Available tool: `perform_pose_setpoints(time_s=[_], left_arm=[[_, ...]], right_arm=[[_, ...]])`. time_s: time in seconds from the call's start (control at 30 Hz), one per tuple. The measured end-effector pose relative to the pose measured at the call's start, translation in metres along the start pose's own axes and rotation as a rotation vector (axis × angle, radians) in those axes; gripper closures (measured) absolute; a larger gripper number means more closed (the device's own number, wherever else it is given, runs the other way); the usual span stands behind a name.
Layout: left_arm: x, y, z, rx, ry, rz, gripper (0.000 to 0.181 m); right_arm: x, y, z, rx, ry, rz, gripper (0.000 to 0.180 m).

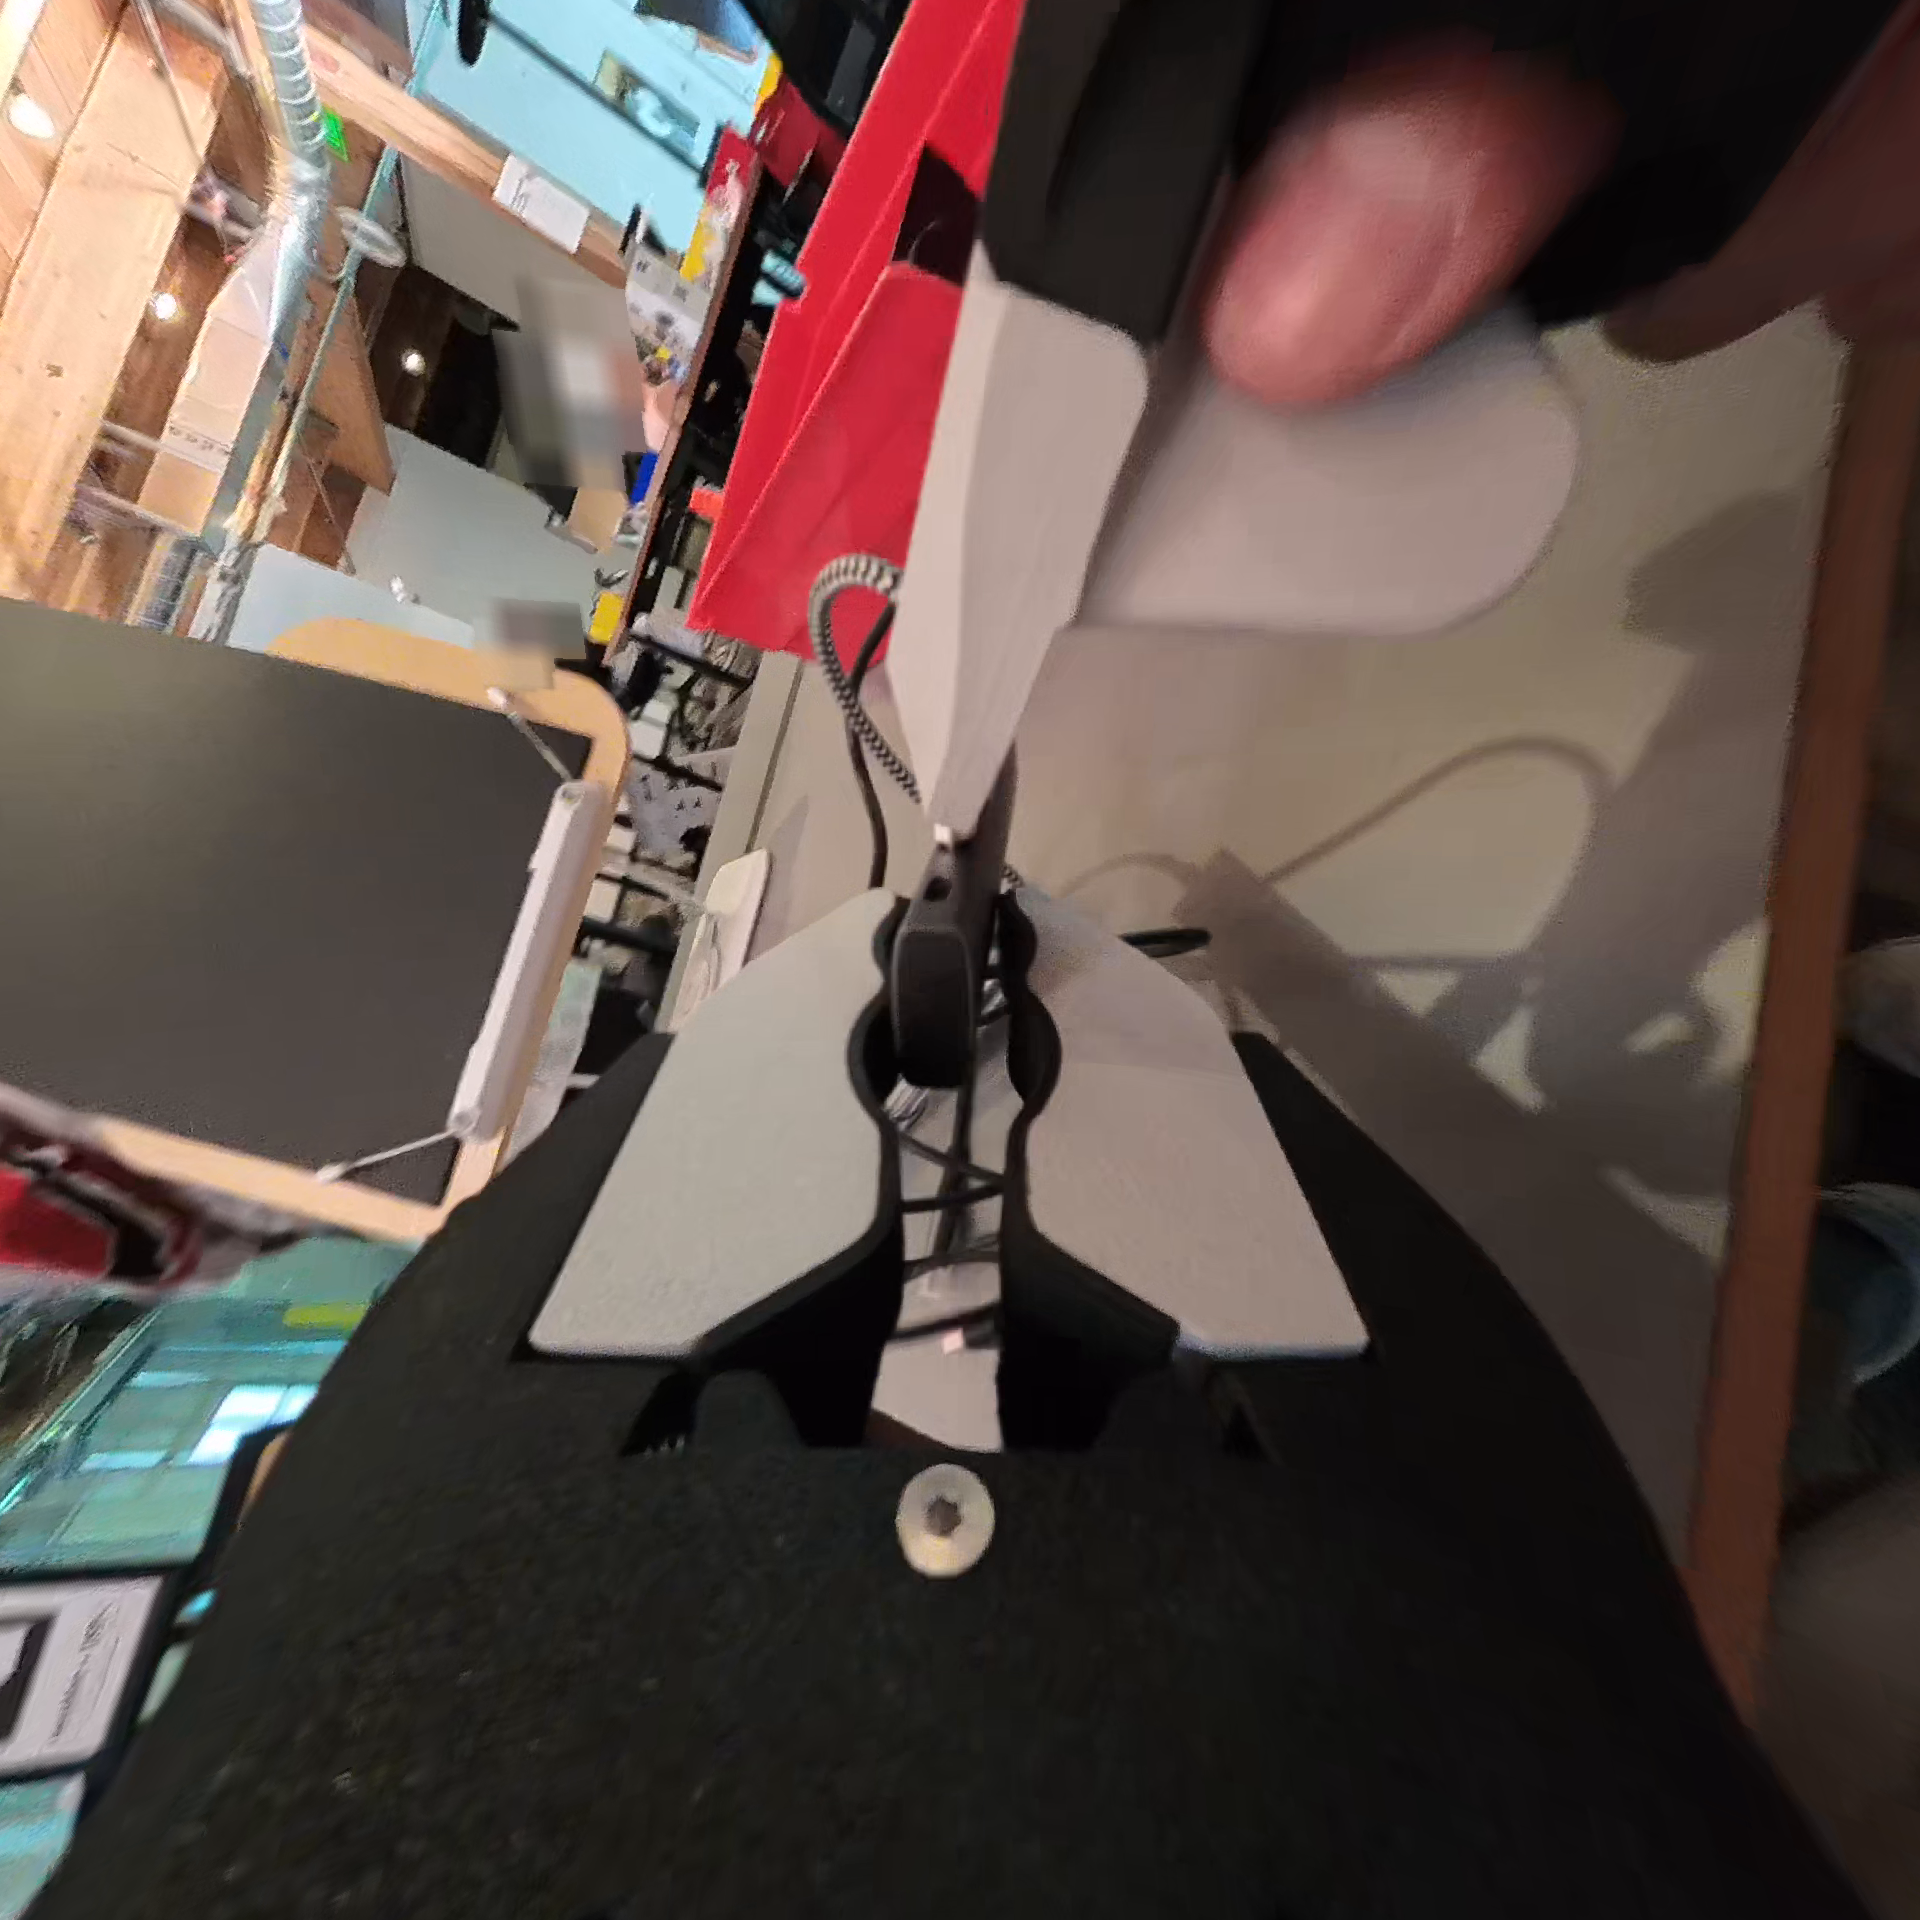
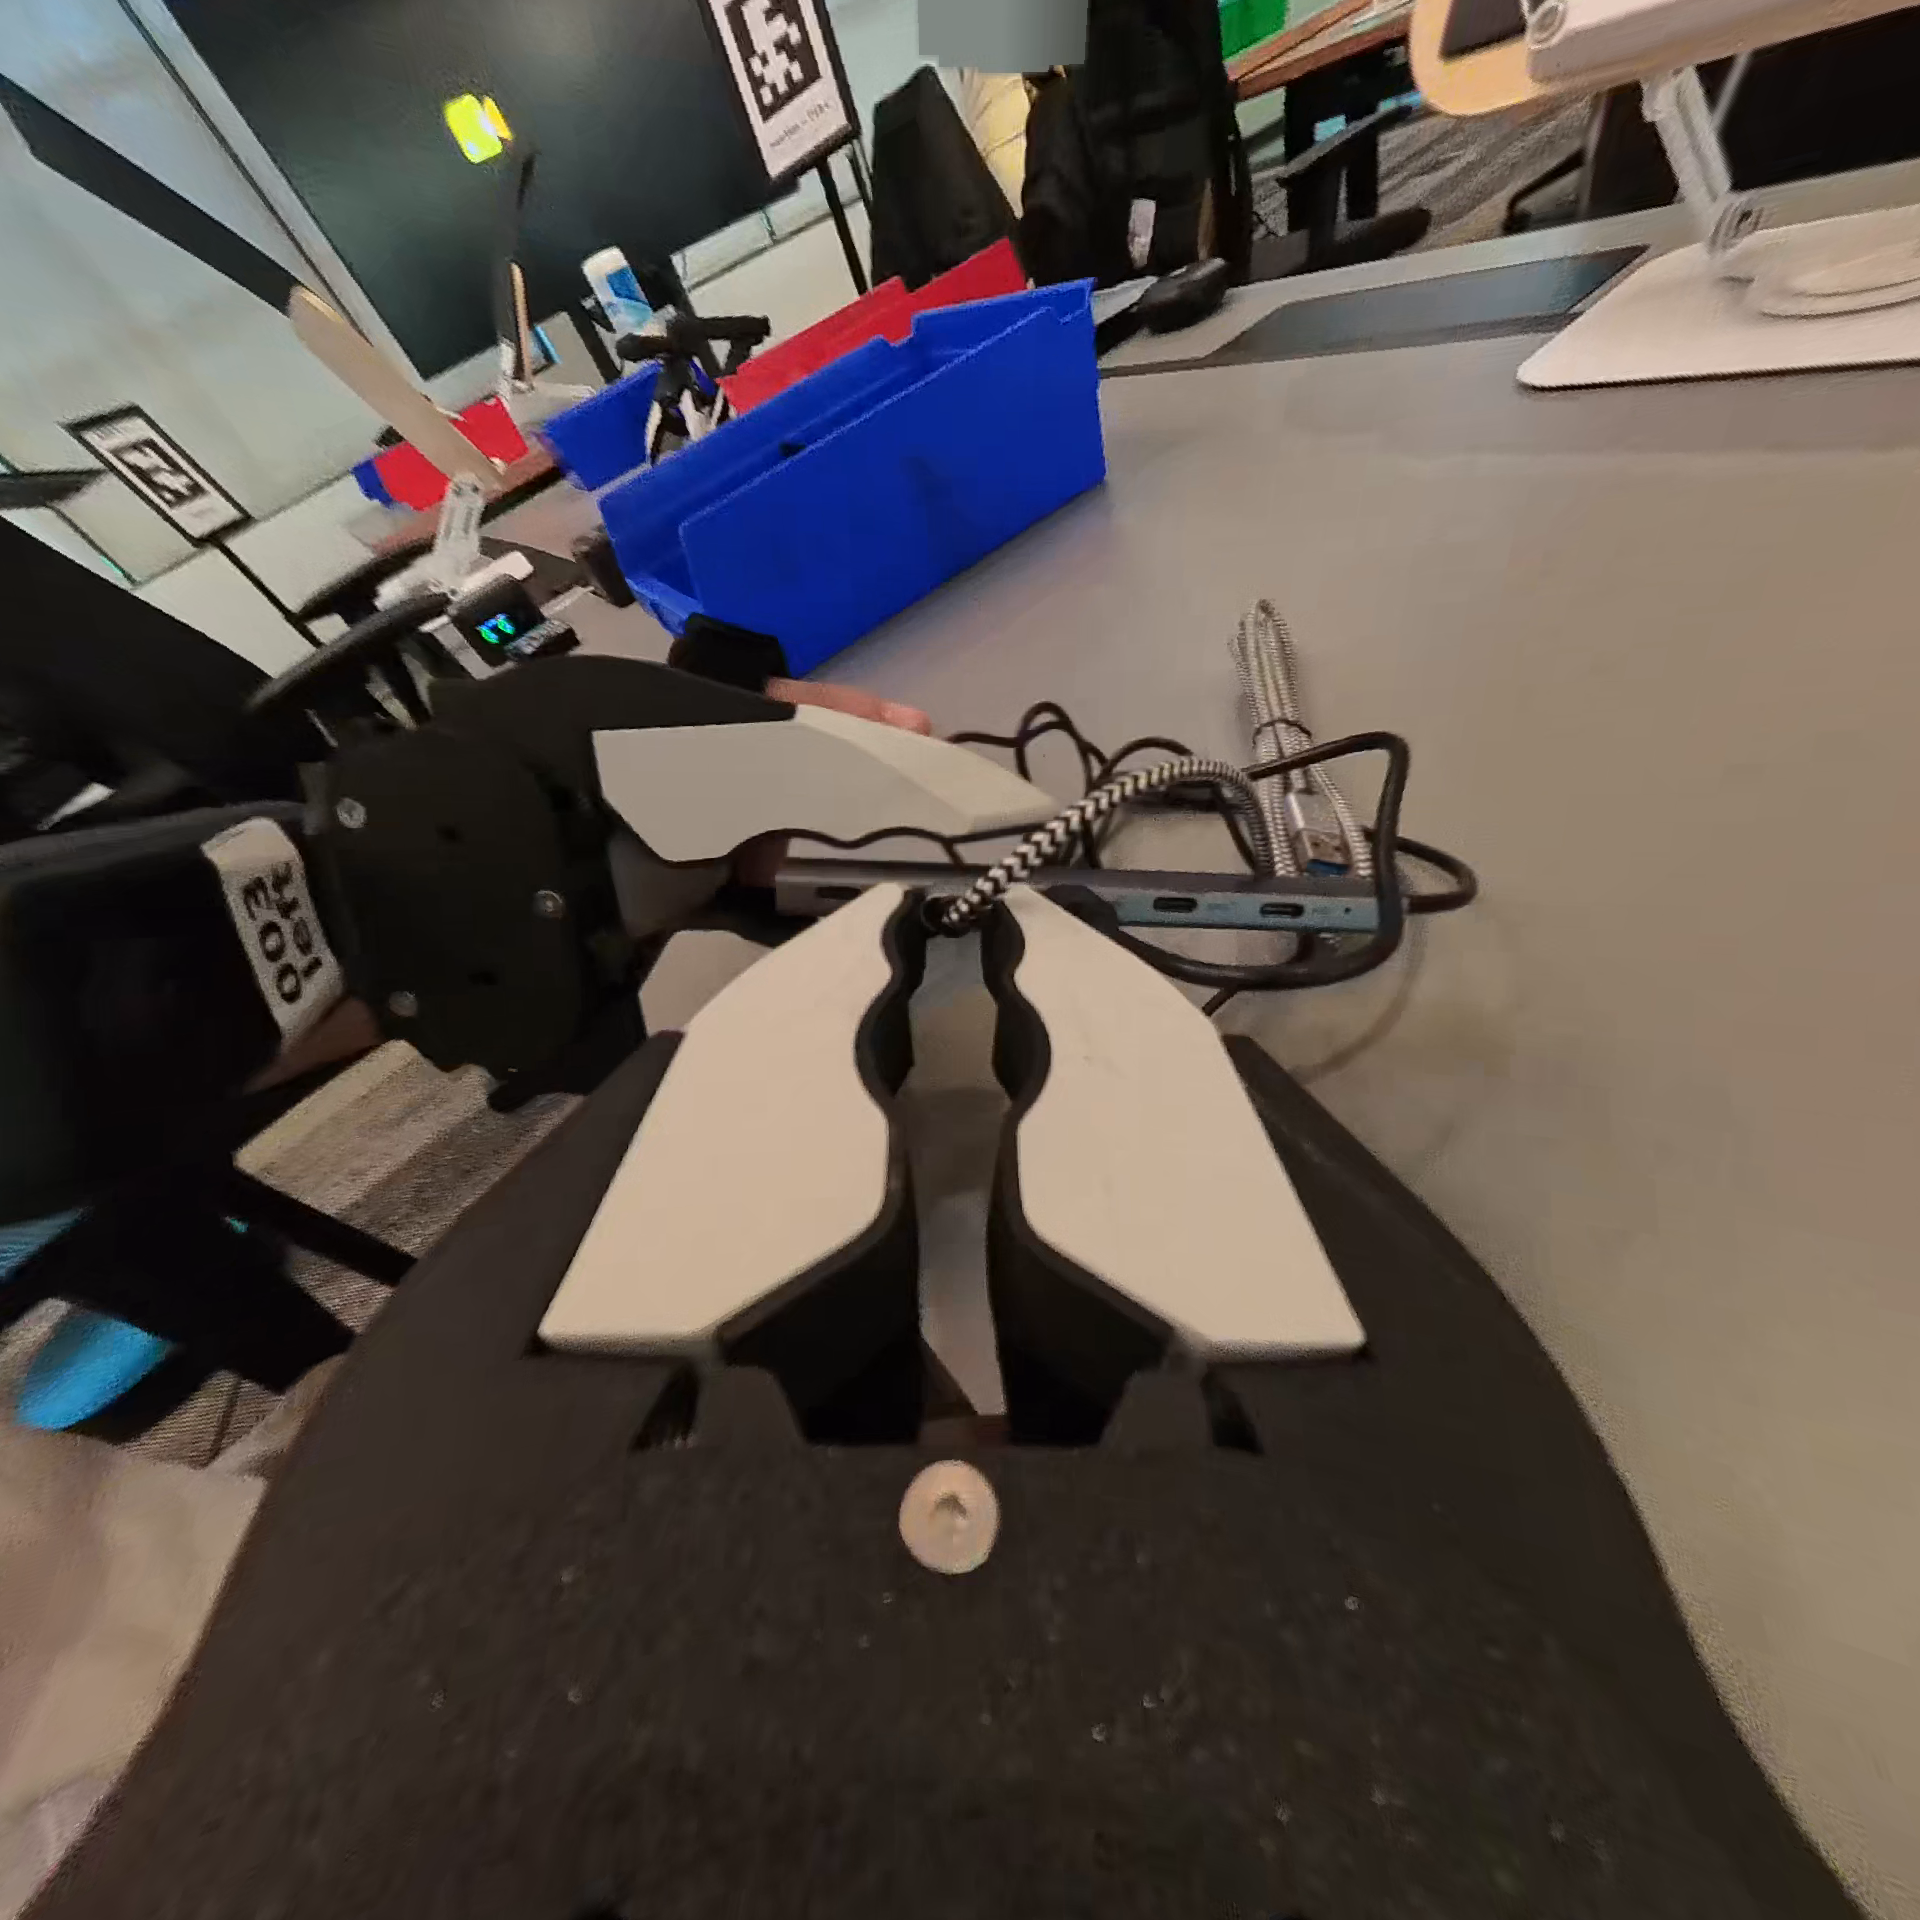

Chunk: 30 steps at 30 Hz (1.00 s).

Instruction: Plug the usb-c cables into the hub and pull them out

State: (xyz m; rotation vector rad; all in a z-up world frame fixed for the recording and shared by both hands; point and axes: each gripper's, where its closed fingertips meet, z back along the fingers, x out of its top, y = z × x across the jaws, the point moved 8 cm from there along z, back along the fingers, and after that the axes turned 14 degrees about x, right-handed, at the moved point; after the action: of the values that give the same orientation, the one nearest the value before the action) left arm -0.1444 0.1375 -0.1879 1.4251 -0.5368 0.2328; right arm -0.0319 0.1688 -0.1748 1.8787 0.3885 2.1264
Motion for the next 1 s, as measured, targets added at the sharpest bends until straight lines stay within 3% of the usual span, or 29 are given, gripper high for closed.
perform_pose_setpoints(time_s=[0.17,0.4,0.9,0.93,1.0], left_arm=[[0.006,-0.006,0.0,-0.001,-0.042,-0.03,0.171],[0.003,-0.008,-0.007,-0.01,0.035,-0.035,0.17],[0.008,0.001,-0.002,0.005,-0.051,-0.053,0.17],[-0.002,0.003,-0.005,0.027,0.034,-0.077,0.17],[-0.067,0.024,-0.009,0.036,0.271,-0.044,0.17]], right_arm=[[-0.003,0.006,-0.005,-0.086,0.046,0.091,0.169],[-0.005,0.005,-0.009,-0.179,0.103,0.142,0.169],[-0.001,0.011,0.004,-0.106,0.04,0.082,0.17],[0.002,0.009,0.012,-0.124,0.002,0.091,0.169],[0.019,-0.007,0.06,-0.183,-0.148,0.036,0.17]])
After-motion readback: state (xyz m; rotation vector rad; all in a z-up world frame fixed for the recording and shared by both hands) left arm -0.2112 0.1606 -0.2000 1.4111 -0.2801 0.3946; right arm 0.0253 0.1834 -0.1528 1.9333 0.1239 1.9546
